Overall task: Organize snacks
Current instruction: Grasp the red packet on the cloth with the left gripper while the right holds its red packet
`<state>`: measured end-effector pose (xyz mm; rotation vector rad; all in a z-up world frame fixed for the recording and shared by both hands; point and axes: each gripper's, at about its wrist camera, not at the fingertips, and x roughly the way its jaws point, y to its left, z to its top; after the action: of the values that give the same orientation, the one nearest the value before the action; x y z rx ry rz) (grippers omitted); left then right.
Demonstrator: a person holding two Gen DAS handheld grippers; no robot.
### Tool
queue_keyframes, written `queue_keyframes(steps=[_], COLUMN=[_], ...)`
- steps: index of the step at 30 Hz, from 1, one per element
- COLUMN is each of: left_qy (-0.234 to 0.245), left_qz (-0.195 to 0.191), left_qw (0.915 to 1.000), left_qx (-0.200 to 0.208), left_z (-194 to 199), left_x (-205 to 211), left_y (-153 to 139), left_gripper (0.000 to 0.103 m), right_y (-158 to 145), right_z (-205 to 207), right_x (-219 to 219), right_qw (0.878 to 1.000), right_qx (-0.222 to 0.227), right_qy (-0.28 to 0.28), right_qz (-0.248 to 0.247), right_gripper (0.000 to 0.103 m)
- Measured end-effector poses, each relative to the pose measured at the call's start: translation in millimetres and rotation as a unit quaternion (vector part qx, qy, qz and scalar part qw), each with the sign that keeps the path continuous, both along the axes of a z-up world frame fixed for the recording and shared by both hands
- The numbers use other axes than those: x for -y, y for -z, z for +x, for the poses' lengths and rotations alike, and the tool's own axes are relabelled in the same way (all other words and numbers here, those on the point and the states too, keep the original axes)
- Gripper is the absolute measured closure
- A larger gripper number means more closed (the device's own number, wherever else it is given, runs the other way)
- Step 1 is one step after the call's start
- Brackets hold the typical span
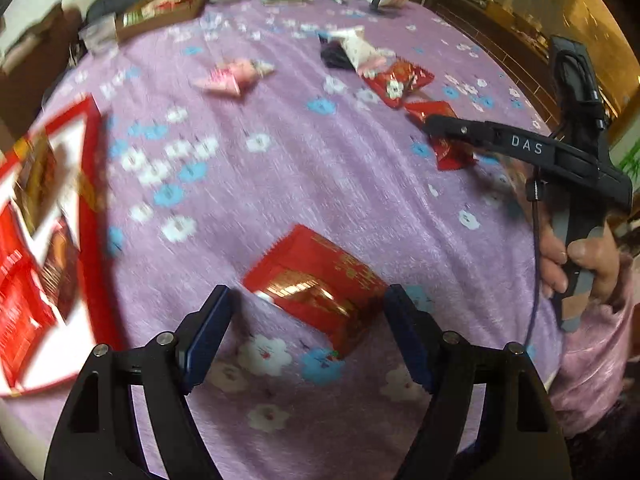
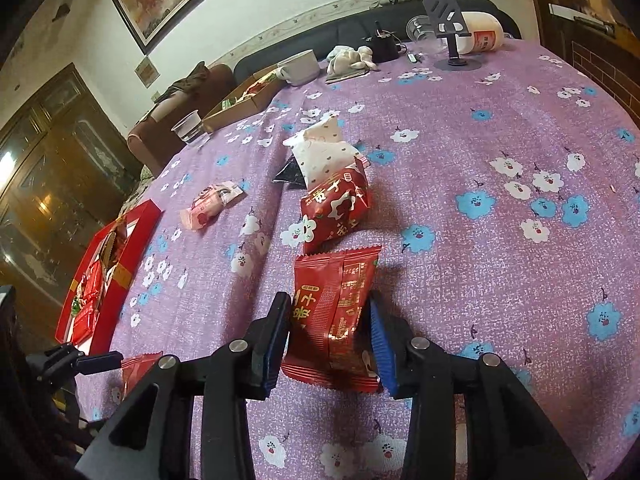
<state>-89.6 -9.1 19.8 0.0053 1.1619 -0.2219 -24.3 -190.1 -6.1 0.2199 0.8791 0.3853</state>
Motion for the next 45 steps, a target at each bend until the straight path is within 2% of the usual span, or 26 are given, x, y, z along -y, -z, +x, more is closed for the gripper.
queue_keyframes(steps=[5, 10, 15, 17, 20, 23, 25, 26, 29, 33, 35, 37, 40, 42, 45], left_qy=[0.002, 0.015, -0.005, -0.010, -0.025, -0.062, -0.081, -0.085, -0.093, -0.102, -0.094, -0.073, -0.044, -0.016, 0.033], left_qz=[0.008, 0.053, 0.073, 0.058, 0.027, -0.040, -0.088, -0.093, -0.073, -0.099, -0.089, -0.056, -0.017, 0.013, 0.071], left_qw=[1.0000, 0.9985, 0.9973, 0.9982, 0.9993, 0.9967, 0.9917, 0.9910, 0.9925, 0.9897, 0.9916, 0.9957, 0.9987, 0.9991, 0.9953], left_qx=[0.001, -0.007, 0.007, 0.010, -0.009, -0.033, -0.045, -0.046, -0.030, -0.015, -0.008, 0.005, 0.019, 0.037, 0.058], left_z=[0.1, -5.3, -2.8, -3.0, -0.8, 5.8, 8.9, 9.8, 12.7, 16.0, 16.9, 18.3, 20.0, 18.5, 22.0], left_x=[0.2, -19.9, -46.3, -48.5, -48.3, -43.3, -37.6, -33.4, -24.4, -35.1, -34.5, -25.1, -11.9, -2.4, 14.0], left_y=[1.6, -0.2, -15.3, -18.3, -11.8, -2.7, 1.2, 2.1, 2.7, 1.7, 1.1, 1.3, 1.7, -0.5, 4.1], left_gripper=[0.025, 0.025, 0.025, 0.025, 0.025, 0.025, 0.025, 0.025, 0.024, 0.025, 0.029, 0.035, 0.035, 0.036, 0.036], right_y=[-0.1, -0.1, 0.0, 0.0, 0.0, -0.1, -0.2, -0.3, -0.1, -0.1, -0.2, -0.6, -1.3, -1.2, -0.8], right_z=[0.7, 1.1, 1.1, 1.2, 1.4, 1.3, 1.1, 0.8, 0.6, 1.0, 1.1, 0.6, 0.0, 0.5, 0.9], right_x=[0.9, 0.9, 0.8, 0.6, 0.6, 0.3, 0.2, -0.1, 0.2, -0.3, -0.7, -2.3, -4.2, -3.3, -2.5], right_qw=[1.000, 1.000, 1.000, 1.000, 1.000, 1.000, 1.000, 1.000, 1.000, 1.000, 1.000, 1.000, 1.000, 1.000, 1.000], right_qx=[-0.001, -0.001, 0.000, 0.000, 0.000, 0.000, 0.000, 0.000, 0.000, 0.000, 0.000, 0.001, 0.003, 0.002, 0.001], right_qy=[-0.001, -0.001, -0.001, -0.003, -0.003, -0.004, -0.004, -0.004, -0.004, -0.004, -0.004, -0.007, -0.010, -0.011, -0.011], right_qz=[0.004, 0.003, 0.003, 0.002, 0.003, 0.003, 0.002, 0.002, 0.003, 0.002, 0.001, -0.004, -0.009, -0.006, -0.005], right_gripper=[0.061, 0.061, 0.061, 0.060, 0.059, 0.059, 0.058, 0.058, 0.058, 0.058, 0.058, 0.058, 0.058, 0.058, 0.058])
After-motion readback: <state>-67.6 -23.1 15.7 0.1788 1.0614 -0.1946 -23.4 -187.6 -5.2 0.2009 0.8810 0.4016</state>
